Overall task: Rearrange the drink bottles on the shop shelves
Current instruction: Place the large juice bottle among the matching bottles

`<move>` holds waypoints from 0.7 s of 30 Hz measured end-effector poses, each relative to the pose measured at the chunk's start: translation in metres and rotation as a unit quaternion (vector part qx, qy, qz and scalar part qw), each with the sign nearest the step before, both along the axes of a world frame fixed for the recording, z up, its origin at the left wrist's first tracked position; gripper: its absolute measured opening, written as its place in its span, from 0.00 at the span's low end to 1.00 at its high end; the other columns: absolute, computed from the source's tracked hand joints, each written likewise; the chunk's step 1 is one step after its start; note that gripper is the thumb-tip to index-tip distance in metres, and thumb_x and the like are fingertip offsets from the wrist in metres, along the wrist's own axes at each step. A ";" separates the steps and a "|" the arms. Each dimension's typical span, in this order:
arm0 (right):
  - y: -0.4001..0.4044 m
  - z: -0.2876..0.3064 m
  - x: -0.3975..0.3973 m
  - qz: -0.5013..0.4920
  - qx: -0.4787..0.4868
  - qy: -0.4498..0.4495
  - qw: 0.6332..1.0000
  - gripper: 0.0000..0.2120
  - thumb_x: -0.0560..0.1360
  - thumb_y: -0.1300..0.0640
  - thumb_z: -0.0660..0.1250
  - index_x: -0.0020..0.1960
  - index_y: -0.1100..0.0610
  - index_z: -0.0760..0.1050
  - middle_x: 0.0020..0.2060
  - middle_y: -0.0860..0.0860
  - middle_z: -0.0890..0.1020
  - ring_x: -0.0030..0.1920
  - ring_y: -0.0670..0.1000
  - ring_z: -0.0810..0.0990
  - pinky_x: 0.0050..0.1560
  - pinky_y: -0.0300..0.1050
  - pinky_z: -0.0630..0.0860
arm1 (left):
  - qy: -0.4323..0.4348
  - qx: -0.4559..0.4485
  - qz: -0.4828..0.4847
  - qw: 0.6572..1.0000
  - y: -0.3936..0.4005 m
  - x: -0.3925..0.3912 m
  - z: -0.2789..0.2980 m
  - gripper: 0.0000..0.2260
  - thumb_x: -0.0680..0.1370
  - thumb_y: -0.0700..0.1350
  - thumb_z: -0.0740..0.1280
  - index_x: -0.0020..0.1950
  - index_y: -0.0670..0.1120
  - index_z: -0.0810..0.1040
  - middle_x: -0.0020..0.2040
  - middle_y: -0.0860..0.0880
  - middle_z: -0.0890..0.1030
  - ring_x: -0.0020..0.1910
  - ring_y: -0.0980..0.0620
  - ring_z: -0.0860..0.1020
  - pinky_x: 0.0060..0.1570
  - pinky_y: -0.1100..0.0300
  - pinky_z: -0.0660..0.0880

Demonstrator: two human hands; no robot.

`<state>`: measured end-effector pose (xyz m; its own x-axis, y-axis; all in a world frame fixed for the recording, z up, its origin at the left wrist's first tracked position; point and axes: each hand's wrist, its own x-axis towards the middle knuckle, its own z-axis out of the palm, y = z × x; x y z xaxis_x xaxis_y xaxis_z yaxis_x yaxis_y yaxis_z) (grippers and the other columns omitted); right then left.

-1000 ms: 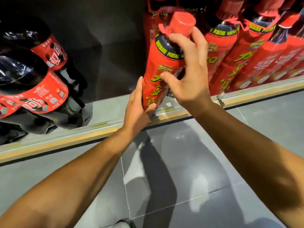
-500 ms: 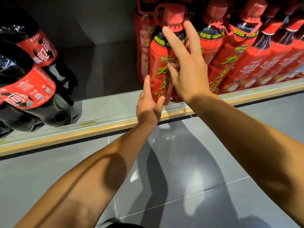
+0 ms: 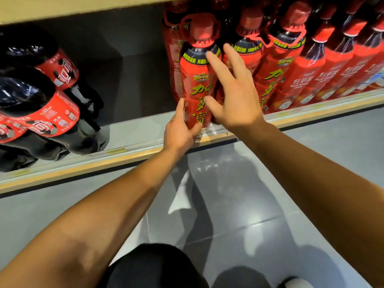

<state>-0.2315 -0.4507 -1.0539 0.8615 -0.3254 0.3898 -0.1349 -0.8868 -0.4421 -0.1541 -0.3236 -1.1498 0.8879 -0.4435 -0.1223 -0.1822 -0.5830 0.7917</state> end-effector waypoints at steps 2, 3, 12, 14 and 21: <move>-0.004 0.007 -0.023 -0.016 0.017 0.016 1.000 0.34 0.74 0.53 0.71 0.77 0.51 0.63 0.77 0.56 0.60 0.74 0.59 0.62 0.70 0.46 0.62 | -0.031 0.066 -0.031 0.997 0.014 -0.012 0.036 0.36 0.77 0.51 0.71 0.79 0.57 0.55 0.67 0.48 0.78 0.60 0.45 0.79 0.57 0.53 0.75; -0.006 0.014 -0.037 -0.032 0.022 0.042 0.998 0.34 0.74 0.52 0.72 0.77 0.52 0.63 0.77 0.56 0.62 0.74 0.60 0.62 0.72 0.50 0.62 | -0.046 0.093 -0.057 0.993 0.020 -0.021 0.057 0.36 0.77 0.51 0.71 0.80 0.57 0.55 0.68 0.48 0.77 0.61 0.44 0.78 0.57 0.53 0.74; -0.036 0.215 -0.200 -0.146 0.092 0.299 0.938 0.39 0.76 0.40 0.67 0.80 0.47 0.52 0.79 0.55 0.54 0.79 0.61 0.47 0.76 0.62 0.50 | -0.126 0.297 -0.331 0.887 -0.002 -0.115 0.297 0.36 0.78 0.59 0.63 0.82 0.53 0.50 0.81 0.45 0.55 0.79 0.44 0.57 0.74 0.40 0.58; -0.045 0.277 -0.235 -0.167 0.106 0.314 0.929 0.39 0.76 0.39 0.66 0.80 0.47 0.51 0.80 0.54 0.53 0.79 0.61 0.45 0.77 0.60 0.48 | -0.145 0.312 -0.370 0.863 -0.022 -0.139 0.361 0.35 0.80 0.61 0.61 0.82 0.55 0.48 0.82 0.46 0.52 0.80 0.45 0.53 0.75 0.40 0.52; -0.090 0.443 -0.340 -0.247 0.112 0.351 0.896 0.40 0.76 0.35 0.62 0.80 0.44 0.46 0.80 0.51 0.48 0.79 0.59 0.40 0.77 0.58 0.42 | -0.210 0.319 -0.469 0.796 -0.104 -0.216 0.535 0.33 0.81 0.65 0.53 0.81 0.58 0.44 0.82 0.47 0.46 0.81 0.44 0.46 0.77 0.40 0.42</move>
<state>-0.5711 -0.5404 -0.6110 0.5976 -0.7376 -0.3143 -0.8016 -0.5415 -0.2533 -0.3704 -0.4278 -0.6152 0.2250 -0.9020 -0.3685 -0.9451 -0.2940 0.1427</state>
